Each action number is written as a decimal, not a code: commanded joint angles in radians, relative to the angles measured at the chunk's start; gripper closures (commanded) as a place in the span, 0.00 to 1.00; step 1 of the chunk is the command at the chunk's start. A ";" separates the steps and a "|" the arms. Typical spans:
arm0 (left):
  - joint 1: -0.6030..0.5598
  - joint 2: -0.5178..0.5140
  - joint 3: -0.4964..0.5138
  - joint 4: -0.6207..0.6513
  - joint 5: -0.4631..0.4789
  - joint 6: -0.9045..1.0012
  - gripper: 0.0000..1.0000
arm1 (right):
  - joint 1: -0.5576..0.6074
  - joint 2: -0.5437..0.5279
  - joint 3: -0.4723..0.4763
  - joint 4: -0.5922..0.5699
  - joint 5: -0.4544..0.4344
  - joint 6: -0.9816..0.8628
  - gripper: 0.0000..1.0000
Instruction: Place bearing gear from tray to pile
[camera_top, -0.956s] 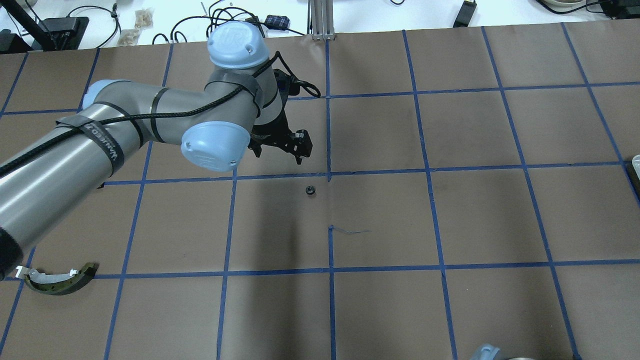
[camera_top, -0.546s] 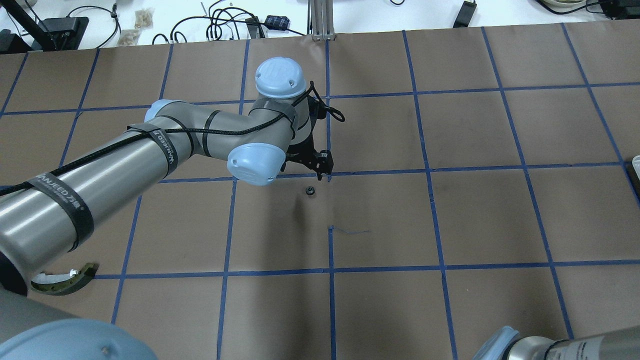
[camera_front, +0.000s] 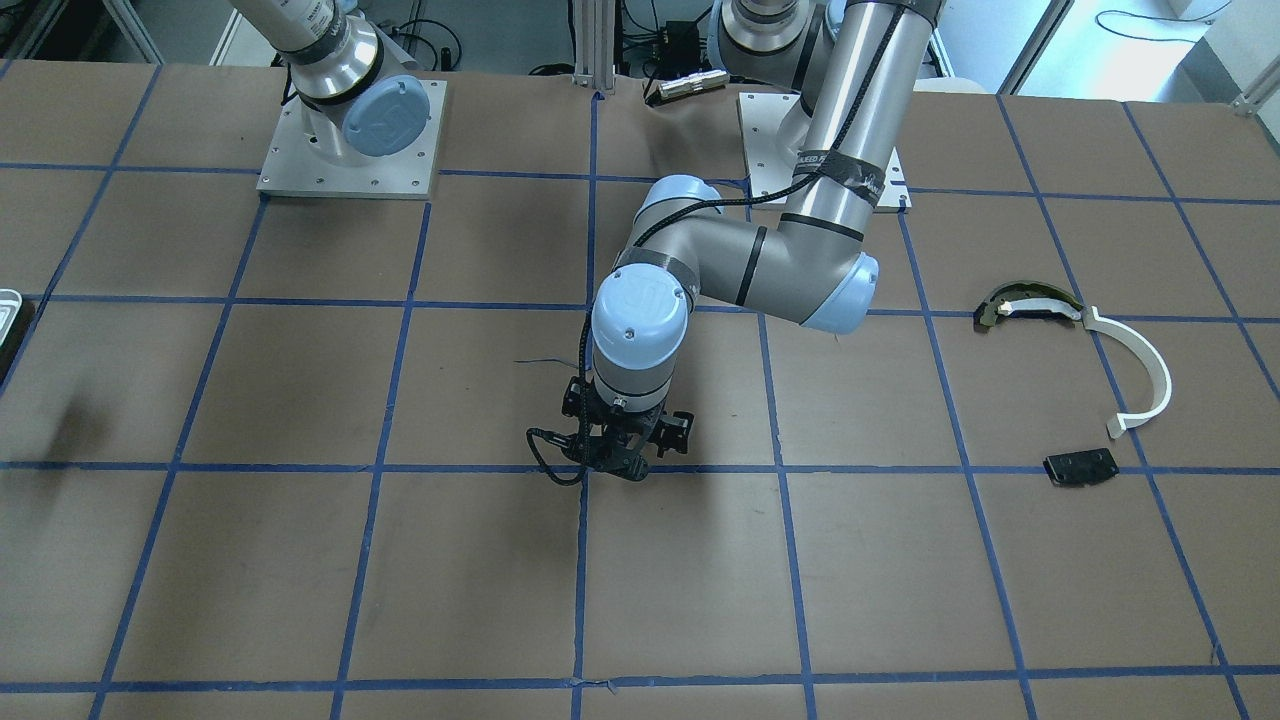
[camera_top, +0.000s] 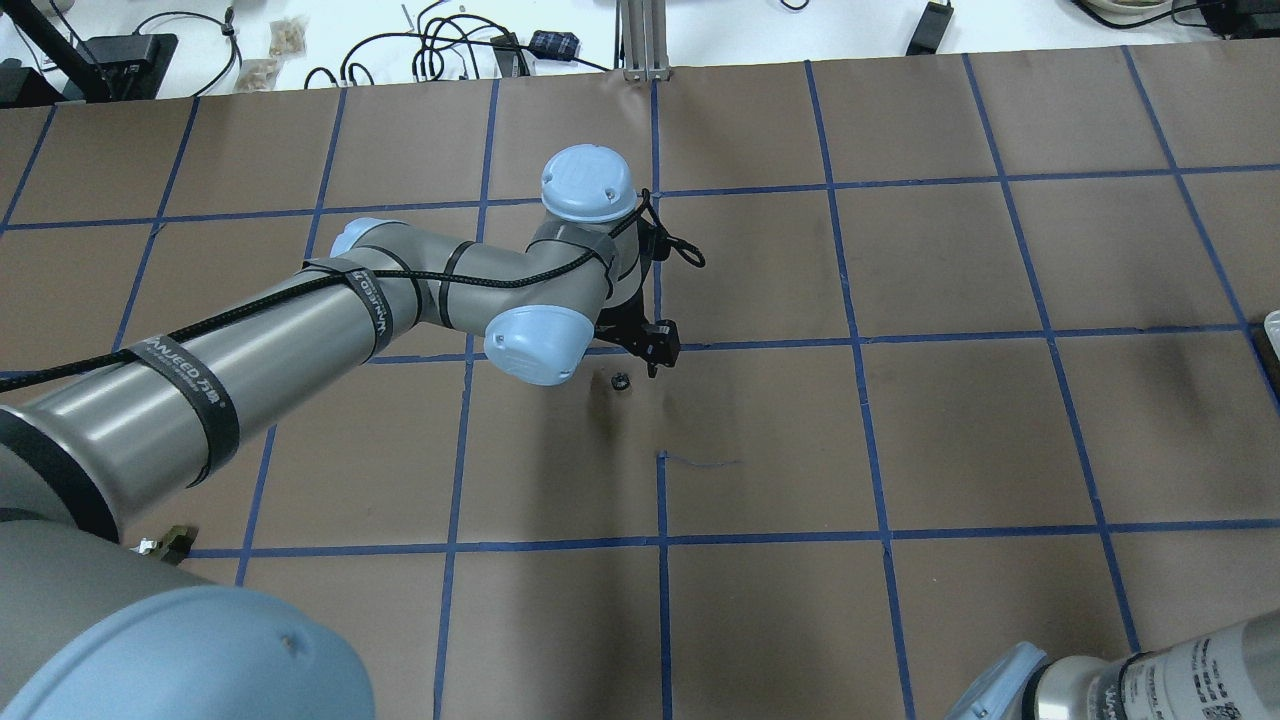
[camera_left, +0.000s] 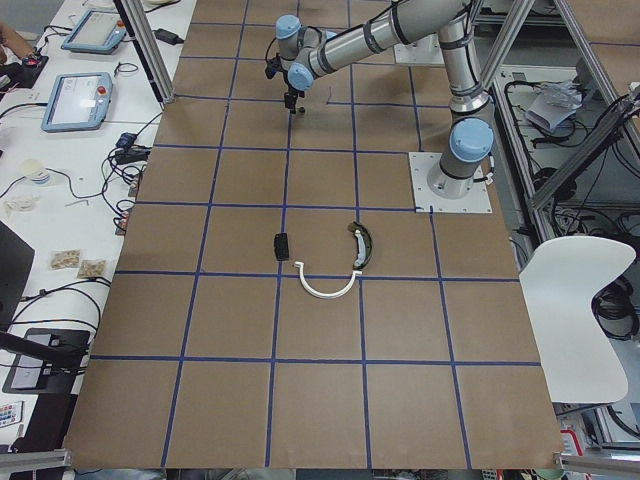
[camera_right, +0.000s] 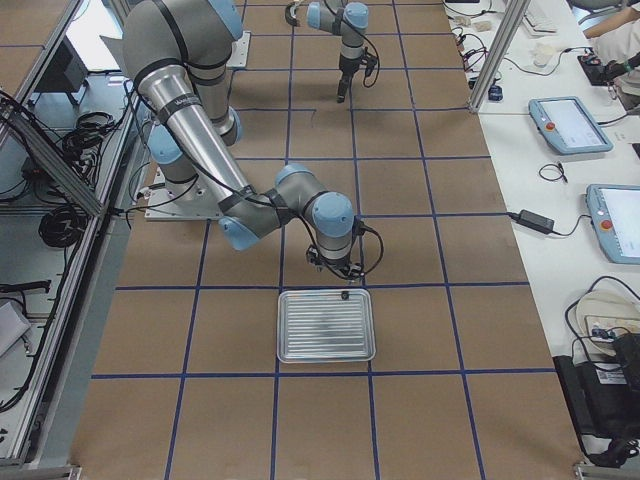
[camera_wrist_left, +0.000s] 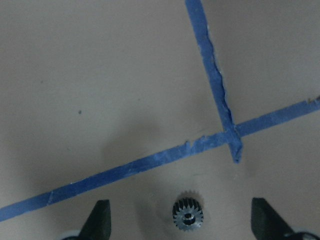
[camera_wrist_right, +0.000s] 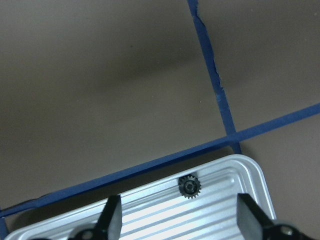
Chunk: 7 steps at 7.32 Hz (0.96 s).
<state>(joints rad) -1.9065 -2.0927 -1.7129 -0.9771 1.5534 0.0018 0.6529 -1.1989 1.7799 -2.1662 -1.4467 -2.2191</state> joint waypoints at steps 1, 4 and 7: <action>-0.002 -0.010 -0.001 -0.003 0.004 0.007 0.10 | -0.001 0.065 -0.036 -0.004 0.029 -0.120 0.18; -0.002 -0.020 -0.001 -0.022 0.007 0.004 0.20 | -0.001 0.111 -0.050 -0.006 0.029 -0.172 0.19; -0.002 -0.021 0.001 -0.029 0.005 0.003 0.90 | -0.004 0.125 -0.051 -0.006 0.029 -0.192 0.20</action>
<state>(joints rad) -1.9083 -2.1130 -1.7133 -1.0050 1.5601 0.0058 0.6497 -1.0779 1.7278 -2.1720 -1.4171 -2.4058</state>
